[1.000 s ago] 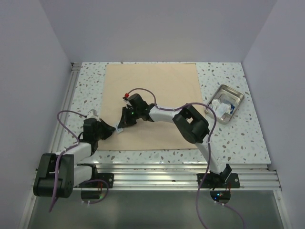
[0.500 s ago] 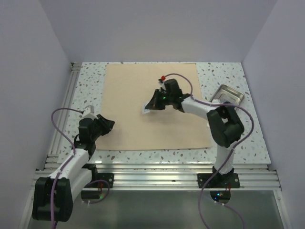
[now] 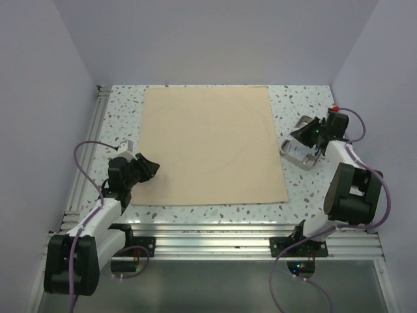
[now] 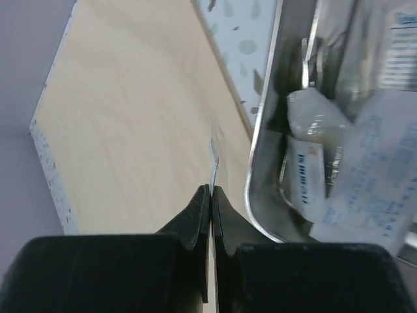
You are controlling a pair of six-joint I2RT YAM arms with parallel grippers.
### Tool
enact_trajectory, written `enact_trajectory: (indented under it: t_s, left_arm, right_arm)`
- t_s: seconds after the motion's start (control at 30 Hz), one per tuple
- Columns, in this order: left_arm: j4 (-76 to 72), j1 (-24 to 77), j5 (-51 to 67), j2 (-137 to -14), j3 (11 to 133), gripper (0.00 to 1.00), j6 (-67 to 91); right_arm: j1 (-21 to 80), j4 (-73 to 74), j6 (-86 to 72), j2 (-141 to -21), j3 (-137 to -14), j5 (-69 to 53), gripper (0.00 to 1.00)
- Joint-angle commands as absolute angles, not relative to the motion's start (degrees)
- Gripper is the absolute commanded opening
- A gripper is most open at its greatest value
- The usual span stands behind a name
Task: Prepare the surgical pack
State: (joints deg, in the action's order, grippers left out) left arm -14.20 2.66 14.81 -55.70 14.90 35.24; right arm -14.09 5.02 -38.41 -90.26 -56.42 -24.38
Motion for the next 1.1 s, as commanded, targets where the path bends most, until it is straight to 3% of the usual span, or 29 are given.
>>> enact_trajectory:
  t_s: [0.0, 0.23, 0.27, 0.33, 0.47, 0.6, 0.73, 1.07]
  left_arm:
    - [-15.6, 2.6, 16.2, -55.3, 17.4, 0.36, 32.6]
    - [-14.9, 2.7, 15.4, -53.5, 17.2, 0.36, 30.9]
    - [-14.9, 2.7, 15.5, -53.2, 17.1, 0.36, 30.9]
    - [-15.3, 2.7, 15.6, -52.4, 16.5, 0.36, 30.6]
    - [-15.2, 2.7, 15.7, -51.5, 16.1, 0.36, 30.2]
    - [-15.9, 2.8, 16.0, -50.9, 14.9, 0.37, 30.1]
    - [-17.0, 3.0, 16.5, -50.4, 13.4, 0.37, 30.1]
    - [-17.8, 4.0, 16.5, -50.2, 12.9, 0.38, 30.0]
  right_arm:
    - [-16.5, 7.3, -34.7, -89.7, -56.6, -23.5, 0.0]
    - [-17.5, 8.5, -32.3, -93.0, -58.1, -17.4, 0.0]
    - [-17.6, 8.7, -31.9, -93.1, -58.4, -17.1, 0.04]
    - [-17.6, 10.0, -30.9, -93.2, -58.7, -15.9, 0.24]
    - [-18.3, 12.7, -29.7, -90.0, -58.3, -11.9, 0.39]
    - [-18.9, 16.3, -27.5, -84.6, -58.0, -5.1, 0.46]
    - [-18.9, 17.9, -25.8, -81.7, -58.2, 2.7, 0.49]
    - [-19.2, 21.3, -22.7, -88.9, -63.7, 11.8, 0.41]
